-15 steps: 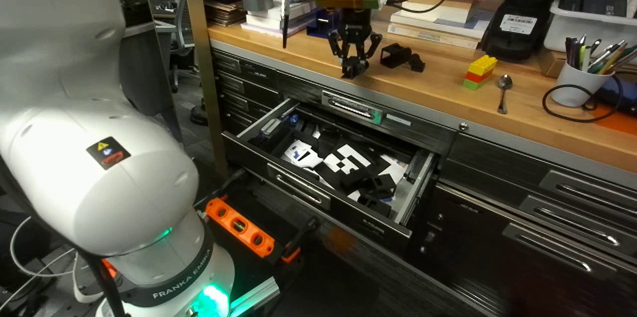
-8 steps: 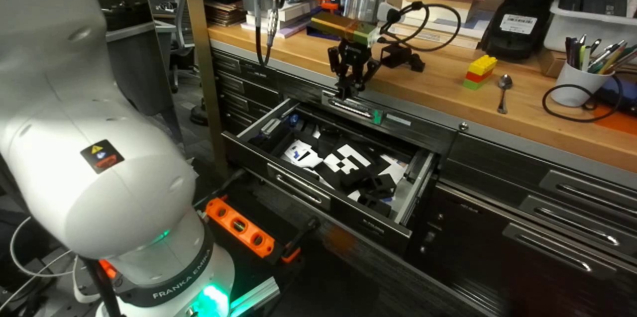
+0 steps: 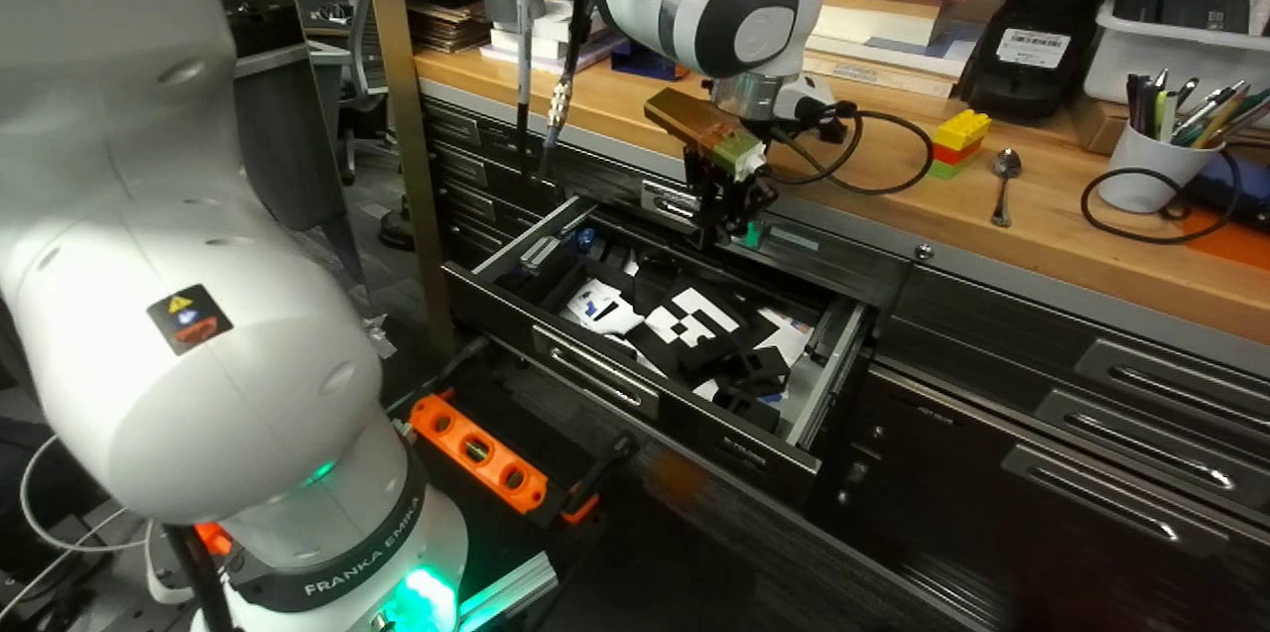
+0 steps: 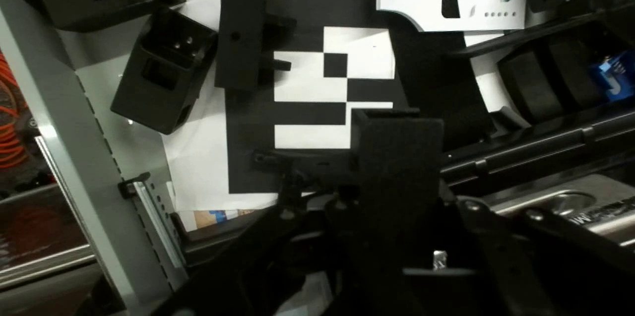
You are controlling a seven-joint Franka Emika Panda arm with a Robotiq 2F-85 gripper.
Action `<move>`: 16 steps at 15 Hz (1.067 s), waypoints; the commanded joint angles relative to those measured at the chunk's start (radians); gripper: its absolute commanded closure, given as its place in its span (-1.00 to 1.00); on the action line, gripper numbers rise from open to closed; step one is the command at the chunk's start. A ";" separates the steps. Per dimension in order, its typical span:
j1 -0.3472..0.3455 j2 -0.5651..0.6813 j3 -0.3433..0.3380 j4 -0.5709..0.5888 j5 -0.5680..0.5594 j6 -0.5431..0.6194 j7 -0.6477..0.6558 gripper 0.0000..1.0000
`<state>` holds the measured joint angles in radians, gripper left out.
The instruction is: Put the black objects in the open drawer then close the drawer
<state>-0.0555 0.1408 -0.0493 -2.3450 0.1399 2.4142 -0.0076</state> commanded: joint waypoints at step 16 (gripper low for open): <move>-0.054 0.255 -0.005 0.038 0.154 0.188 0.170 0.48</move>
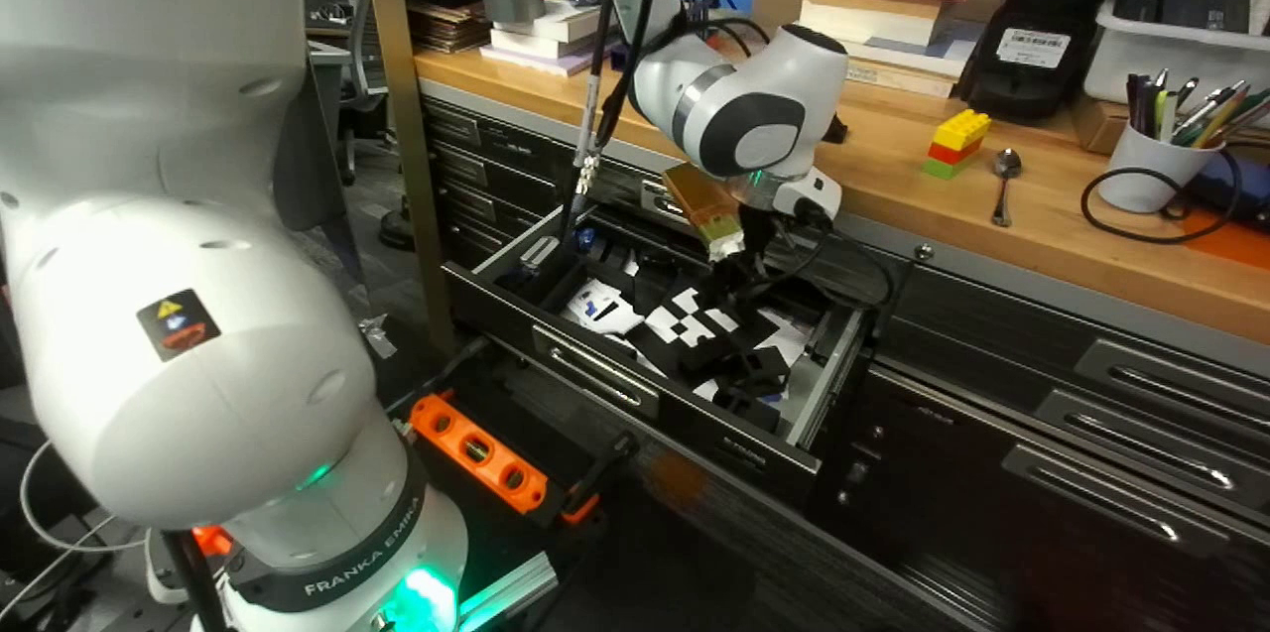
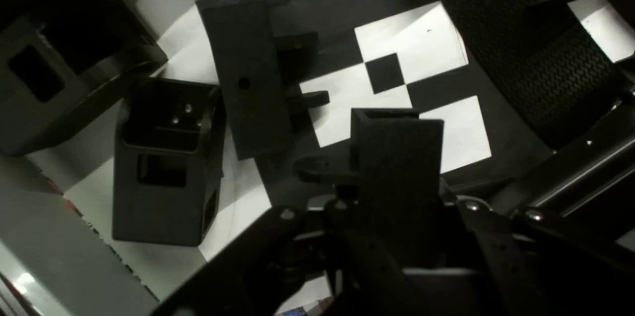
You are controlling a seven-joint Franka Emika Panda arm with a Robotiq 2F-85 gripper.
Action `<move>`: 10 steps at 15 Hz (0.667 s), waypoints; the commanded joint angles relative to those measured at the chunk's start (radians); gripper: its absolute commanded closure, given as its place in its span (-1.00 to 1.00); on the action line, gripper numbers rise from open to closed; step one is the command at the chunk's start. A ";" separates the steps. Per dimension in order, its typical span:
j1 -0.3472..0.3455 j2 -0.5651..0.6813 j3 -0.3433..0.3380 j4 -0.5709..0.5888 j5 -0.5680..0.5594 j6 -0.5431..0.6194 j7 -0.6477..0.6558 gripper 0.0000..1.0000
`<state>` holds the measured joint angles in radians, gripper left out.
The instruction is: Put the black objects in the open drawer then close the drawer
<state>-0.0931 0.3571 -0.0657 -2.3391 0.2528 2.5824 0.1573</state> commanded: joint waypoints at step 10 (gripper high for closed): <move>-0.028 0.067 0.022 0.054 0.123 0.023 0.010 -0.86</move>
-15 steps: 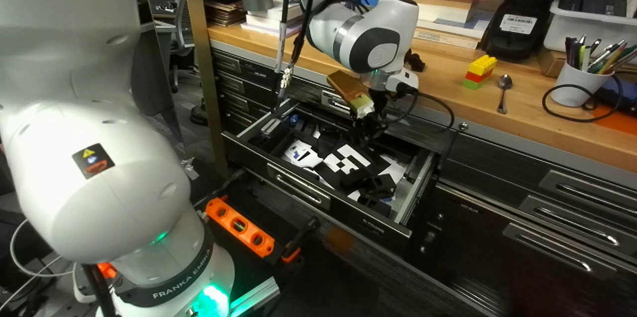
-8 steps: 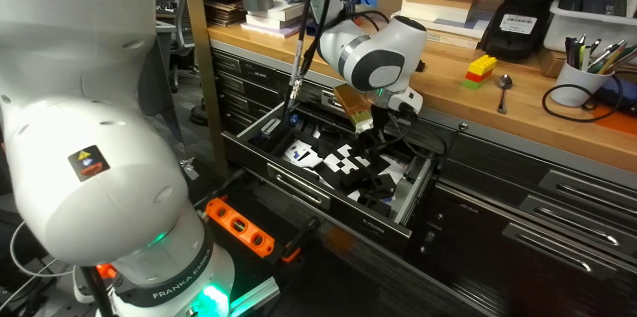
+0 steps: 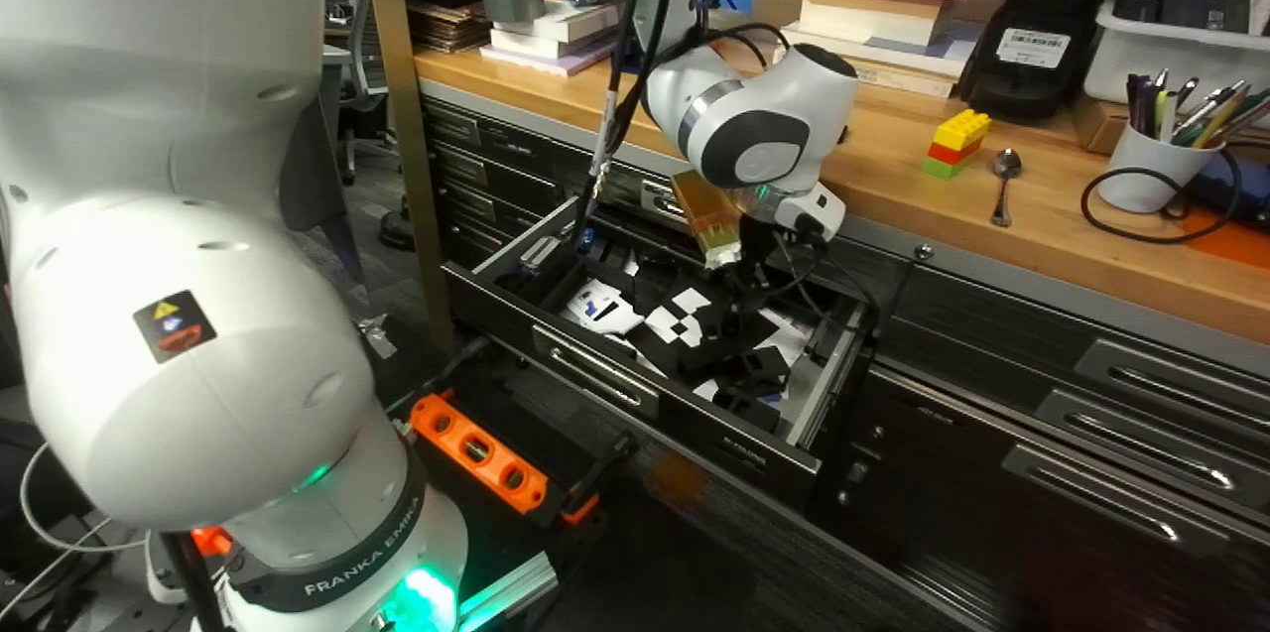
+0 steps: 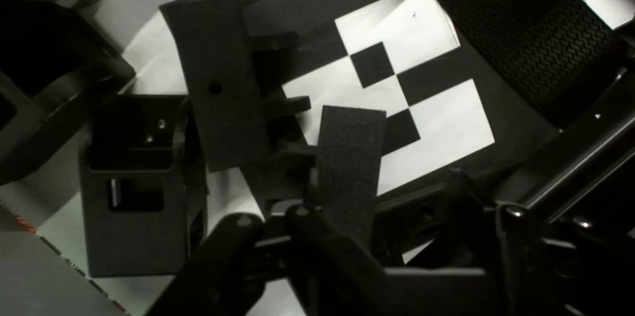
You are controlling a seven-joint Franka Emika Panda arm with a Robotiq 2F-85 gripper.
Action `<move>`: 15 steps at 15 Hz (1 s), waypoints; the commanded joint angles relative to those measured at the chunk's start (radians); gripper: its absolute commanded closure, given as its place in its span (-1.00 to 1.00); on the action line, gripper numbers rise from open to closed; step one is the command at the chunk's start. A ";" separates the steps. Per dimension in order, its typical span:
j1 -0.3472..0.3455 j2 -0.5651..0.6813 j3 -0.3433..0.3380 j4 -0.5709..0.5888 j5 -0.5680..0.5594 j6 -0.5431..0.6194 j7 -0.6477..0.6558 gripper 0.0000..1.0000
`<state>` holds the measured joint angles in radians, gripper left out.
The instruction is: Put the black objects in the open drawer then close the drawer
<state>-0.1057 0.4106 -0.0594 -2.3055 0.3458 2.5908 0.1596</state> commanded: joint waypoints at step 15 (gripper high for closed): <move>0.052 -0.459 0.003 -0.116 -0.144 0.002 0.139 -1.00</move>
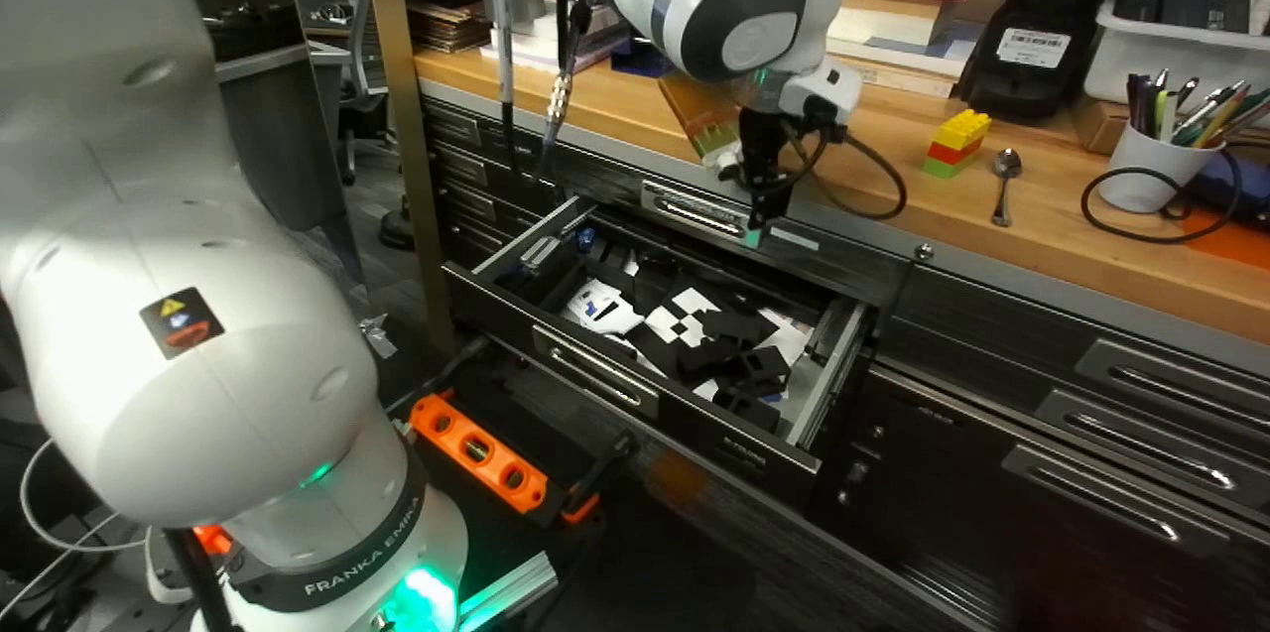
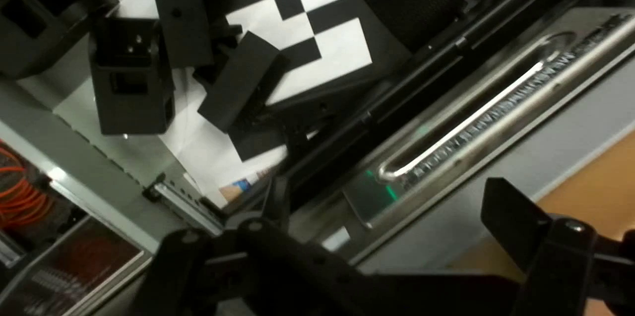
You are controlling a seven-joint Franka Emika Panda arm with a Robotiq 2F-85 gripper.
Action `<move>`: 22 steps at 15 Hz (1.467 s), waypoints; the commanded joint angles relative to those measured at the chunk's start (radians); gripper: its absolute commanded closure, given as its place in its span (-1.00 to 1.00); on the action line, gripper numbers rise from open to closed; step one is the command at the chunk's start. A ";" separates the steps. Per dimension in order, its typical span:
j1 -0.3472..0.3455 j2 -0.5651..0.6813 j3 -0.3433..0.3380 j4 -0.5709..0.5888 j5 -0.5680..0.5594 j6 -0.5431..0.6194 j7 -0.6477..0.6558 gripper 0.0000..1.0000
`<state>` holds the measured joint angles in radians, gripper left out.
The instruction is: Put the black objects in the open drawer then close the drawer
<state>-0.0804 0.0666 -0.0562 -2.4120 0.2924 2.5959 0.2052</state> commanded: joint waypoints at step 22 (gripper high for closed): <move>0.095 0.175 0.065 0.544 -0.516 -0.391 0.173 -1.00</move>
<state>-0.0079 0.1692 0.0351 -1.9674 -0.2205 2.2622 0.4062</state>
